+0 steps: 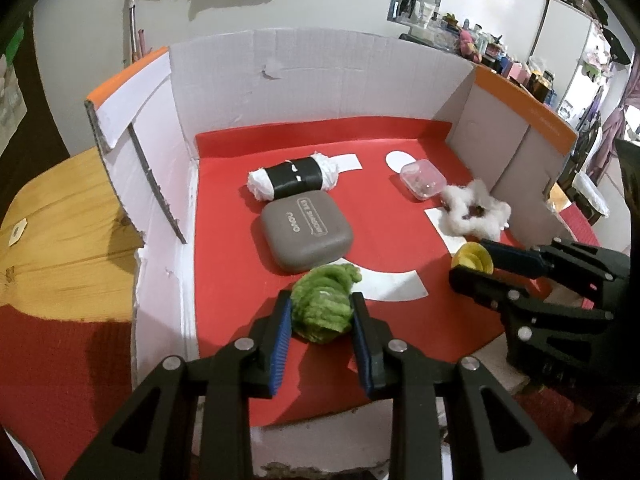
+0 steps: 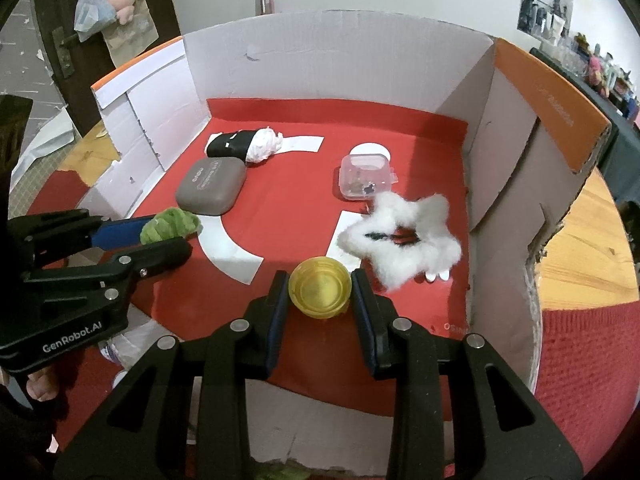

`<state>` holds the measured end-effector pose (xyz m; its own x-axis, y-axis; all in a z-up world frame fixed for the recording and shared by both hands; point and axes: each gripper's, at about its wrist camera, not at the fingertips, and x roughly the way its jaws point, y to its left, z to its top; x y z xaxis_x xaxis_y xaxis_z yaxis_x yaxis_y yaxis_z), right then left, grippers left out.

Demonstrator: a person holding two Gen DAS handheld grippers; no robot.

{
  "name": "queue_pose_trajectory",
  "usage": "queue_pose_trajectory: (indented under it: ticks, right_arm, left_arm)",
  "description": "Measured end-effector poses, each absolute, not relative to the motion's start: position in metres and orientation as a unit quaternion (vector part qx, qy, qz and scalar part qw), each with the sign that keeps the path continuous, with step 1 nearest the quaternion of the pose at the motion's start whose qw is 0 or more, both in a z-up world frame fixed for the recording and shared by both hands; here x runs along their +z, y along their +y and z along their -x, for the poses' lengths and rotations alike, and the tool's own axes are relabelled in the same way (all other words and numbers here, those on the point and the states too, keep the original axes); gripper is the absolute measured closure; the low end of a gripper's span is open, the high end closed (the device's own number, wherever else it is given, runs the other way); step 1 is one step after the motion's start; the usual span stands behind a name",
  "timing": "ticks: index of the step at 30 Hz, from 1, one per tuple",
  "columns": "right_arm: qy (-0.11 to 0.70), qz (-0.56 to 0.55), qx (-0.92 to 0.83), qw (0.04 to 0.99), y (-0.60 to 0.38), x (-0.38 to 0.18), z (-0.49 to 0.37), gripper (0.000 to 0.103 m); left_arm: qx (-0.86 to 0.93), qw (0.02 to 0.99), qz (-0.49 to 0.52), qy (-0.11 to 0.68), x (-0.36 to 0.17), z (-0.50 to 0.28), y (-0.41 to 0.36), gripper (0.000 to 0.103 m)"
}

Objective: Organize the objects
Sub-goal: 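Lower and release the lid with the right tool while the left tool releases the green ball, then withdraw both tools from the box back over the remaining items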

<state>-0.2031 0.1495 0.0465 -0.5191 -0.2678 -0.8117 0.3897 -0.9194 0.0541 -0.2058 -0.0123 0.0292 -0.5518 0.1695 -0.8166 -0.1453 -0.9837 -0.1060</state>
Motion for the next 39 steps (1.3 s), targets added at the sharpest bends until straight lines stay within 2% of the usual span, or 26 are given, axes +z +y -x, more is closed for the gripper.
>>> queue_pose_trajectory:
  ticks: [1, 2, 3, 4, 13, 20, 29, 34, 39]
  right_arm:
    - [0.067, -0.453, -0.868, 0.192, 0.149, 0.047, 0.203, 0.07]
    - [0.063, -0.455, -0.865, 0.2, 0.148, 0.048, 0.203, 0.061]
    - [0.063, -0.454, -0.865, 0.203, 0.146, 0.049, 0.202, 0.046]
    - [0.068, -0.453, -0.865, 0.204, 0.144, 0.049, 0.201, 0.041]
    - [0.074, -0.447, -0.868, 0.202, 0.143, 0.054, 0.196, 0.041]
    - [0.065, -0.445, -0.869, 0.207, 0.147, 0.057, 0.191, 0.041]
    - [0.06, -0.438, -0.872, 0.209, 0.151, 0.066, 0.179, 0.04]
    - [0.057, -0.432, -0.875, 0.21, 0.152, 0.071, 0.172, 0.034]
    - [0.057, -0.427, -0.878, 0.209, 0.153, 0.076, 0.165, 0.031]
  left_arm:
    - [0.881, 0.09, 0.464, -0.014, 0.029, 0.206, -0.013, 0.071]
    - [0.881, 0.09, 0.463, -0.014, 0.029, 0.206, -0.013, 0.069]
    - [0.882, 0.089, 0.462, -0.013, 0.03, 0.206, -0.012, 0.068]
    - [0.883, 0.088, 0.462, -0.01, 0.03, 0.206, -0.011, 0.066]
    - [0.885, 0.086, 0.458, -0.013, 0.034, 0.2, -0.012, 0.065]
    - [0.887, 0.087, 0.452, -0.017, 0.039, 0.194, -0.01, 0.055]
    - [0.892, 0.085, 0.443, -0.022, 0.047, 0.187, -0.01, 0.048]
    - [0.898, 0.077, 0.433, -0.021, 0.053, 0.179, -0.011, 0.039]
    - [0.899, 0.075, 0.43, -0.025, 0.055, 0.172, -0.013, 0.035]
